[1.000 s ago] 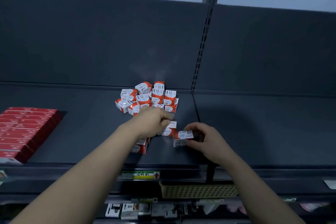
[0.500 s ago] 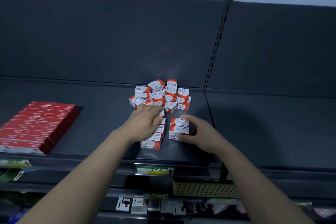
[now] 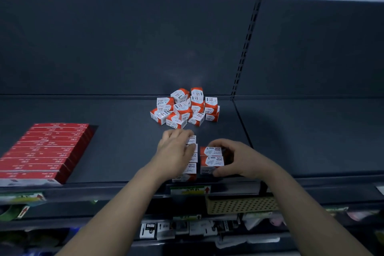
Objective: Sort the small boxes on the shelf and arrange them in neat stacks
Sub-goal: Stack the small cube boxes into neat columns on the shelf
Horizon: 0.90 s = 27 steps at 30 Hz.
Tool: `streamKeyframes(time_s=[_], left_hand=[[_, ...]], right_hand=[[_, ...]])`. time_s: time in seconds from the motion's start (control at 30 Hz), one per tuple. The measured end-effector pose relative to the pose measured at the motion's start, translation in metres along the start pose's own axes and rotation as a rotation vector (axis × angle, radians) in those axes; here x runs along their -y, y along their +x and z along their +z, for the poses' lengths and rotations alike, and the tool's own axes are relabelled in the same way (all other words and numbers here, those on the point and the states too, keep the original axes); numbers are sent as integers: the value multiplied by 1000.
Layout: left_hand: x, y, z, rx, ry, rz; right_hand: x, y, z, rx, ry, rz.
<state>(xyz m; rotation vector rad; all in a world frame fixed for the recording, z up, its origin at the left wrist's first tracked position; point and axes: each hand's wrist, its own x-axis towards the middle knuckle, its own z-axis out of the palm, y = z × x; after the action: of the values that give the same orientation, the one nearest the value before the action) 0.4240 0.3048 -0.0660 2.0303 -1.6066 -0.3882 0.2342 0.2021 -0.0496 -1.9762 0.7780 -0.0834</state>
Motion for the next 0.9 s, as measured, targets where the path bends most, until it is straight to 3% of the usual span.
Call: streamKeyframes(time_s=[0.4,0.63,0.73,0.9], left_hand=[[0,-2,-7,-3,30,18],[9,30,-37,-220,148,-39],[10,51,-48,-229,274,-51],[7,87,-51,-62,455,-35]], right_hand=[[10,-8,1,31,29,36],[11,16,-27,-395,-262,28],[20,31,-34,-426,-437,6],[26,66,-44,-408,-526,-37]])
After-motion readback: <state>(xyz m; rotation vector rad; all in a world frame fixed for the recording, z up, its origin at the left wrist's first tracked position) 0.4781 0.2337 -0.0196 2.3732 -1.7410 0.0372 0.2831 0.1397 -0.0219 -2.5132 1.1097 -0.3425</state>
